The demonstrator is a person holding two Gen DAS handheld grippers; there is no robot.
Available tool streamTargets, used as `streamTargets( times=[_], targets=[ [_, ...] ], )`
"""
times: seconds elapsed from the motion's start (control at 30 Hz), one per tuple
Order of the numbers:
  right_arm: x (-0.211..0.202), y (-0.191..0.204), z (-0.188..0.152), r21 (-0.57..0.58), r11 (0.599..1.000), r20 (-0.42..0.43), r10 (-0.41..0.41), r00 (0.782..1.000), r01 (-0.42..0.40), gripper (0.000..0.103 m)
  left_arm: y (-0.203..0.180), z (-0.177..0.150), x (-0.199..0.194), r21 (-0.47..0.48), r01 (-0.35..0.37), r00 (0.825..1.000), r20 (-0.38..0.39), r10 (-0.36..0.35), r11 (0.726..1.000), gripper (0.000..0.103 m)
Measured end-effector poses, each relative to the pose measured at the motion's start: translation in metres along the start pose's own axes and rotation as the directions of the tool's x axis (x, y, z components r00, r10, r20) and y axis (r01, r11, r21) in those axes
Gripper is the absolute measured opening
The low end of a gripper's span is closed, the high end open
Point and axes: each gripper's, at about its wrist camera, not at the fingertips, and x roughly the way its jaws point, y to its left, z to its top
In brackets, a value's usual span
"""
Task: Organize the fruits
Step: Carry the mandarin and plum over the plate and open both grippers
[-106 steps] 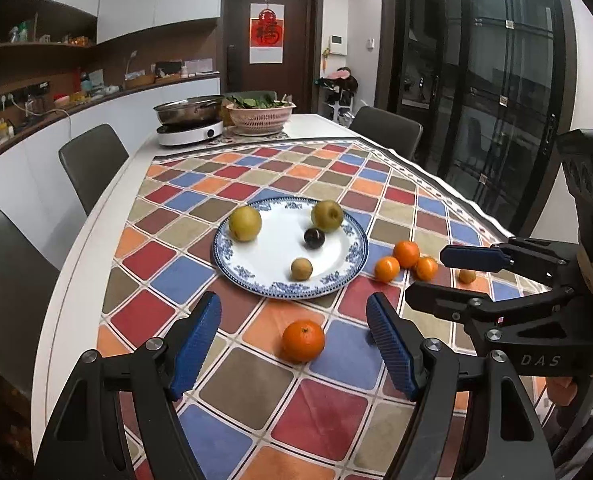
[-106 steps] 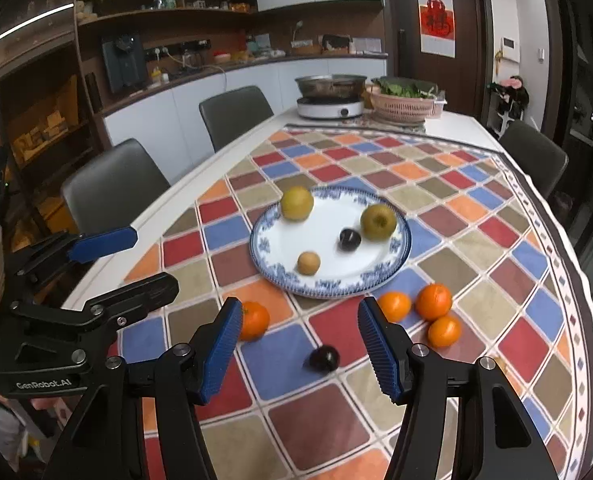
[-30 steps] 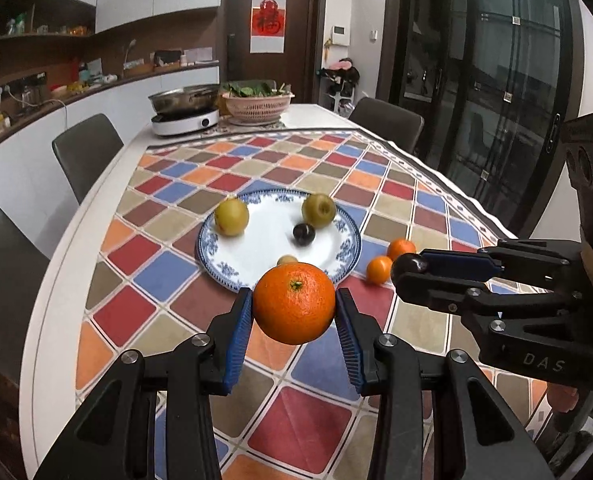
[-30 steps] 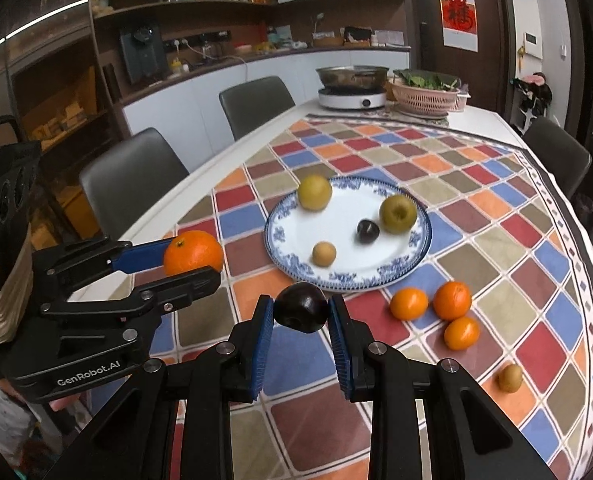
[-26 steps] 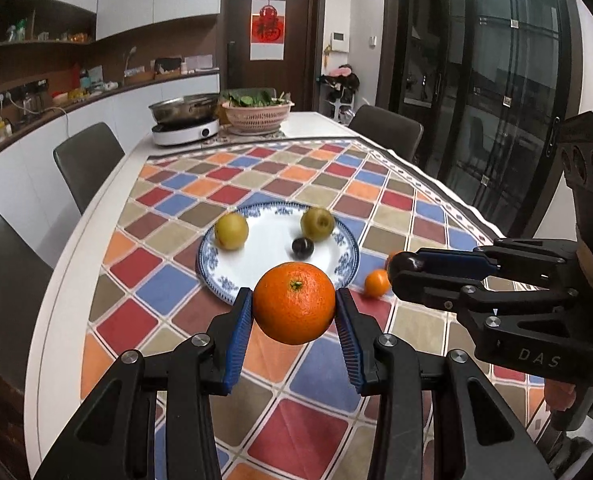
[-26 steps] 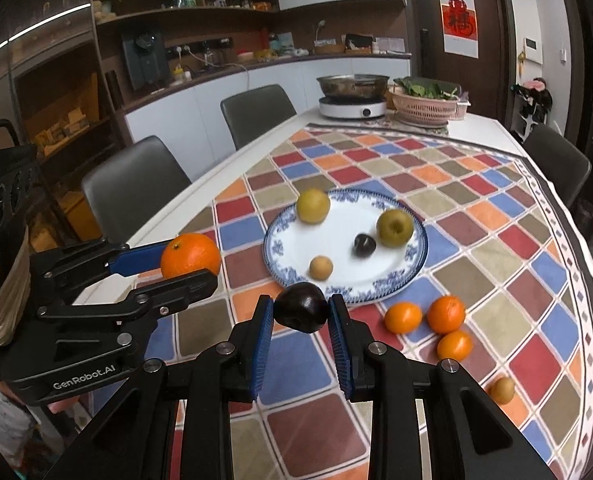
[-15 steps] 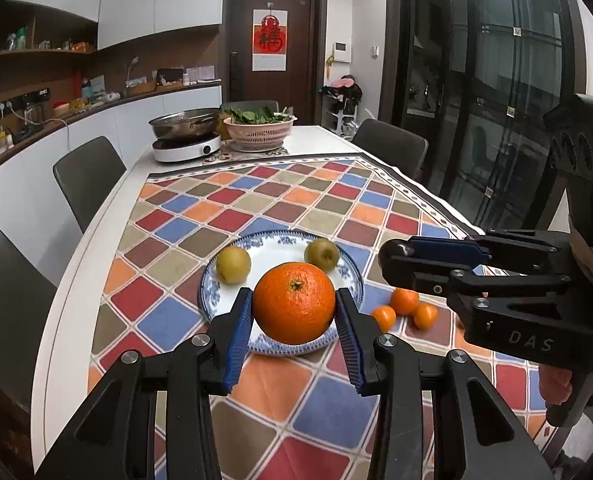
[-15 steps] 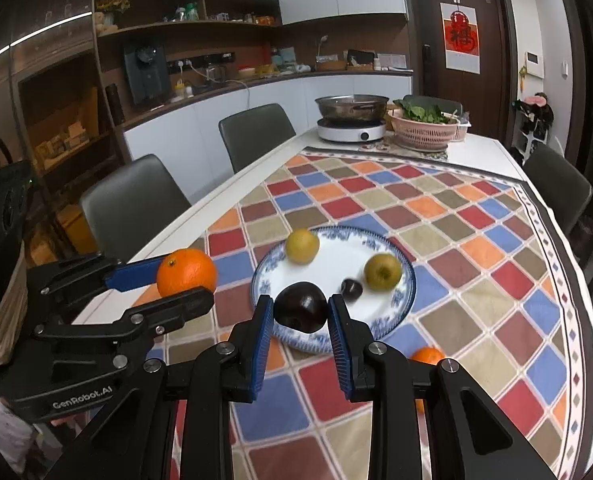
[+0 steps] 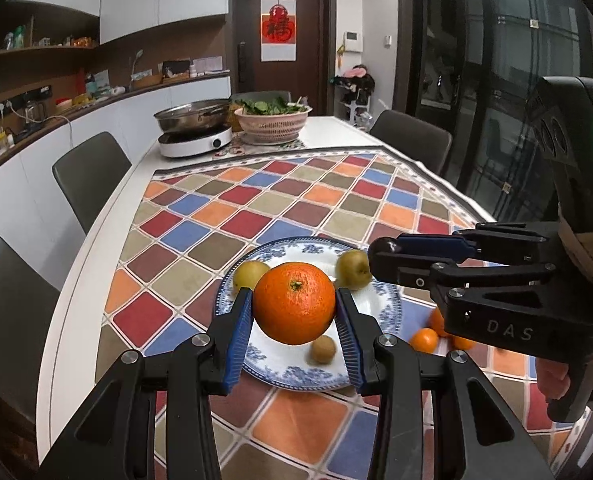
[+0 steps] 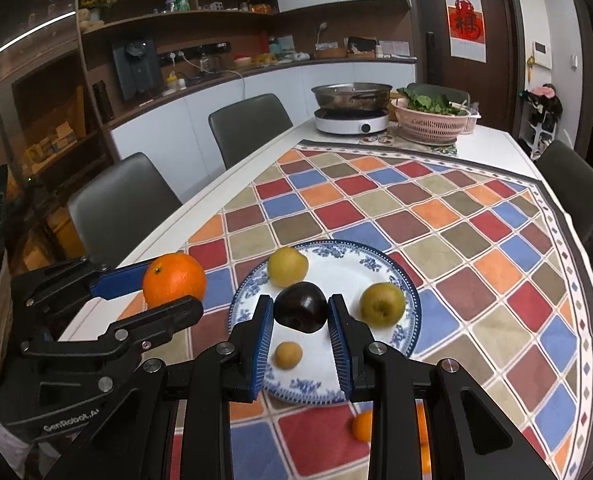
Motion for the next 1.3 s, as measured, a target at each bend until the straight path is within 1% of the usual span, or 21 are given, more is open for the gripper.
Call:
streamTargets(
  times=[0.23,0.47,0.73,0.87,1.0,1.07,1.1,1.13,1.17,1.23,1.3],
  targets=[
    [0.04,-0.008,0.007,0.003,1.0,-0.061,0.001,0.998,-0.001,0.029,0.013,-0.004,0.037,-0.019,-0.011,0.998,-0.065,0.01,1.0,0.04],
    [0.066,-0.012,0.011,-0.018,1.0,-0.097,-0.015,0.995,0.014,0.029,0.018,-0.01,0.07,-0.028,-0.019,0.992,-0.121,0.016,0.999,0.04],
    [0.089,-0.017,0.007,-0.01,1.0,-0.126,-0.021,0.992,0.019,0.029,0.022,-0.018,0.092,-0.029,-0.016,0.985,-0.172,0.011,0.999,0.041],
    [0.095,-0.02,0.005,-0.001,1.0,-0.132,-0.02,0.991,0.02,0.029,0.022,-0.02,0.098,-0.027,-0.018,0.982,-0.191,0.013,0.999,0.041],
    [0.097,-0.021,0.005,0.009,1.0,-0.136,-0.018,0.991,0.019,0.03,0.023,-0.021,0.1,-0.033,-0.006,0.978,-0.209,-0.001,0.999,0.041],
    [0.095,-0.023,0.004,0.021,1.0,-0.131,-0.017,0.991,0.02,0.044,0.022,-0.022,0.1,-0.03,-0.01,0.977,-0.212,0.003,0.999,0.041],
    [0.093,-0.023,0.004,0.024,0.999,-0.124,-0.02,0.992,0.023,0.046,0.022,-0.021,0.1,-0.031,-0.007,0.978,-0.21,0.0,0.999,0.041],
    [0.091,-0.023,0.004,0.025,0.999,-0.117,-0.023,0.993,0.026,0.046,0.022,-0.022,0.099,-0.033,-0.006,0.978,-0.208,-0.001,0.999,0.043],
    [0.088,-0.022,0.004,0.023,0.999,-0.113,-0.025,0.993,0.028,0.046,0.022,-0.021,0.095,-0.036,-0.01,0.98,-0.199,0.002,0.999,0.048],
    [0.083,-0.021,0.004,0.02,0.999,-0.106,-0.032,0.994,0.034,0.046,0.023,-0.019,0.087,-0.042,-0.017,0.984,-0.178,0.009,0.999,0.055],
    [0.077,-0.02,0.003,0.022,0.999,-0.098,-0.033,0.995,0.035,0.046,0.023,-0.016,0.078,-0.046,-0.02,0.987,-0.158,0.012,0.999,0.055]
  ],
)
